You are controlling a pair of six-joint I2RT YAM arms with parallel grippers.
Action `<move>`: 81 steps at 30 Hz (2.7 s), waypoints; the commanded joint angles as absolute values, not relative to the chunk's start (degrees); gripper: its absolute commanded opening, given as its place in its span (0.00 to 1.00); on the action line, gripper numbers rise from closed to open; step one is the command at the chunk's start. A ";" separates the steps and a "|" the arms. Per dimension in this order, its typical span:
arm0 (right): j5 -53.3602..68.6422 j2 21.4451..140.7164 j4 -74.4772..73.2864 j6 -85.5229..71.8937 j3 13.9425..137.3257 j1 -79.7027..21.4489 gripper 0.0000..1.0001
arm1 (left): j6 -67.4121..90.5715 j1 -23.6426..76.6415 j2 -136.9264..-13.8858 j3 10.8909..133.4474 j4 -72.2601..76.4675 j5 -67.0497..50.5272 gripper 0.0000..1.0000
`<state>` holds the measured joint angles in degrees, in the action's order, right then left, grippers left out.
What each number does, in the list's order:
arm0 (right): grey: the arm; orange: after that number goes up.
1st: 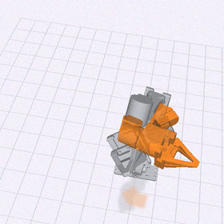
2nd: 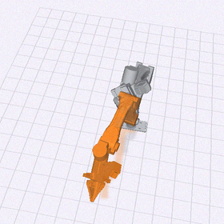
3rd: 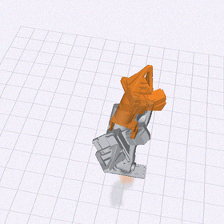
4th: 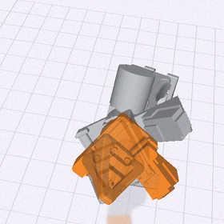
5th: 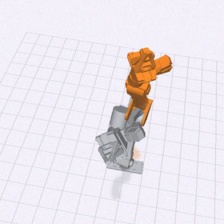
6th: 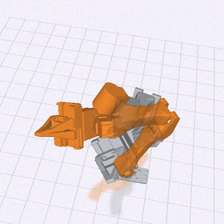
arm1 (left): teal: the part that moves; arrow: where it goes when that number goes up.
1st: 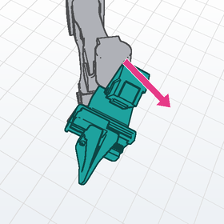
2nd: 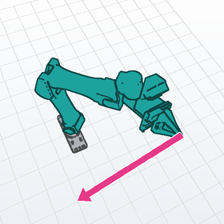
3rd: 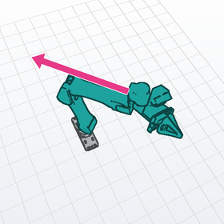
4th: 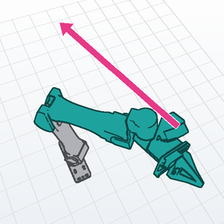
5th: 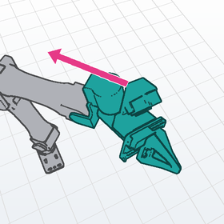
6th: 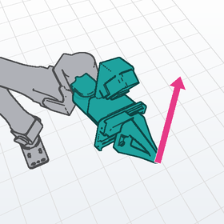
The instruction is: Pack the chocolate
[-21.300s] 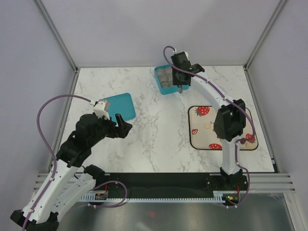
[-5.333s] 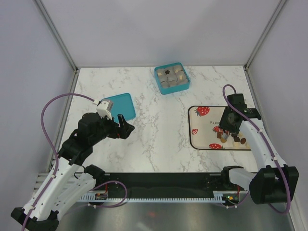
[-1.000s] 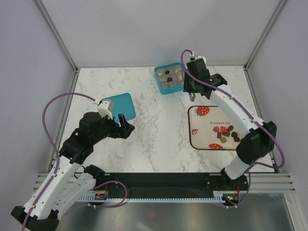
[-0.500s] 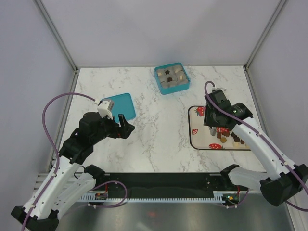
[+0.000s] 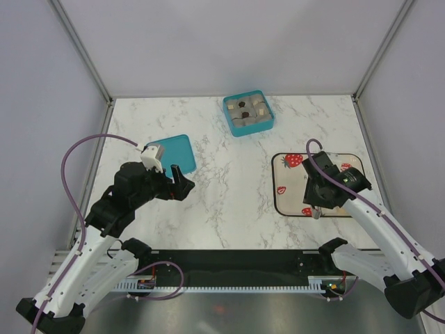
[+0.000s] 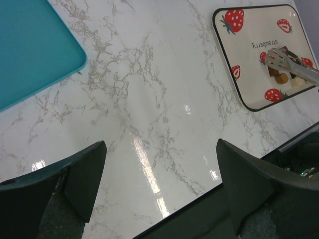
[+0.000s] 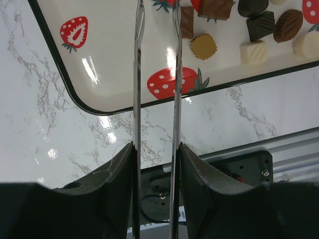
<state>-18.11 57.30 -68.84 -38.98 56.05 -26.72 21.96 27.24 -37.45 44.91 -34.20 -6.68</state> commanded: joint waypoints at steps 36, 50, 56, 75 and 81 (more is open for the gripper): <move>-16.00 54.67 -64.51 -39.03 50.80 -25.49 0.43 | 20.04 27.25 -37.35 44.83 -33.13 -7.91 0.99; -16.79 60.19 -63.11 -35.07 58.79 -25.49 0.32 | 20.04 27.33 -37.53 44.91 -33.05 -7.56 0.99; -16.44 67.13 -59.86 -32.44 67.14 -25.49 0.32 | 19.95 27.25 -37.44 44.82 -33.13 -6.94 0.99; -9.76 105.28 -42.54 -23.21 111.33 -26.19 0.32 | 19.86 27.25 -37.97 44.82 -33.05 -6.59 0.99; -8.97 113.81 -39.38 -21.71 116.54 -26.89 0.32 | 19.86 27.25 -38.06 44.74 -33.13 -6.77 0.99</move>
